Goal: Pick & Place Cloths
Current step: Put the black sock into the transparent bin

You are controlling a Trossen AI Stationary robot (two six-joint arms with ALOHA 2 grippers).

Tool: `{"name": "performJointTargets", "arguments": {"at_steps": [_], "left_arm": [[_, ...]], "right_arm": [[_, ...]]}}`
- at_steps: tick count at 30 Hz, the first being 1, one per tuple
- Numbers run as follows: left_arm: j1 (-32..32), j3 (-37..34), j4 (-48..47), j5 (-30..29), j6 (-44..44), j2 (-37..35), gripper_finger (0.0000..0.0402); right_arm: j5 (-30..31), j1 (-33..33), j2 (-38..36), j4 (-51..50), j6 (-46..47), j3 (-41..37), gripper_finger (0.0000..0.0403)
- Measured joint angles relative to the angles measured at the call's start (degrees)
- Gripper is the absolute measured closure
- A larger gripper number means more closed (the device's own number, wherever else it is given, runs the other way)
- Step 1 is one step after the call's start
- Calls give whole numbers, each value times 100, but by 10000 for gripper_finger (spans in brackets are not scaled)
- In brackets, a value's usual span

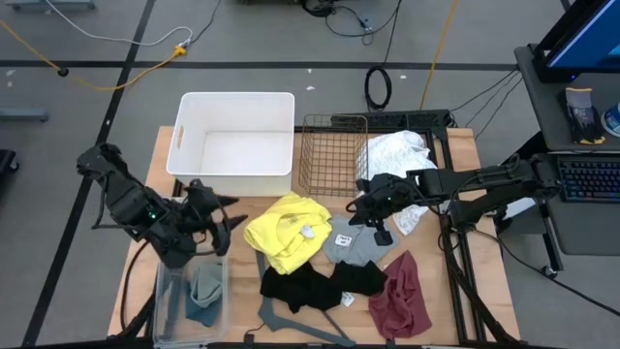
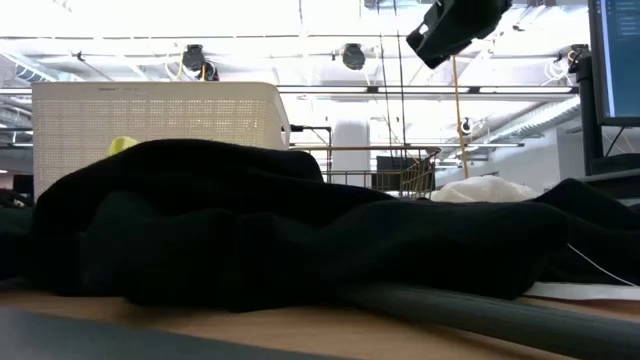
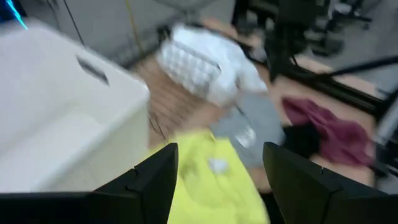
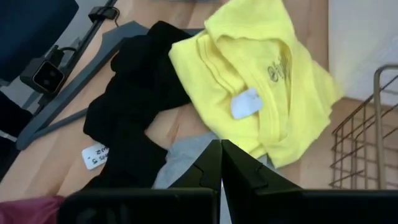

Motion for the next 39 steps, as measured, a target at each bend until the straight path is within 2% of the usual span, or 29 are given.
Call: {"name": "performJointTargets", "arguments": {"at_steps": [4, 9, 12, 18, 27, 39], "left_arm": [[202, 0, 180, -319, 563, 4, 163], [379, 0, 181, -634, 708, 21, 163], [420, -4, 177, -632, 837, 31, 163], [420, -430, 275, -629, 416, 28, 163], [420, -1232, 1348, -423, 378, 31, 163], [527, -1832, 2990, -258, 1163, 24, 163]], "right_arm": [[2, 48, 0, -140, 143, 0, 403], [-2, 232, 0, -149, 146, 0, 403], [-3, 340, 0, -157, 141, 0, 403], [-4, 549, 0, -369, 140, 0, 403], [30, 595, 0, -1057, 426, 0, 403], [2, 596, 0, -1746, 797, 0, 403]]}}
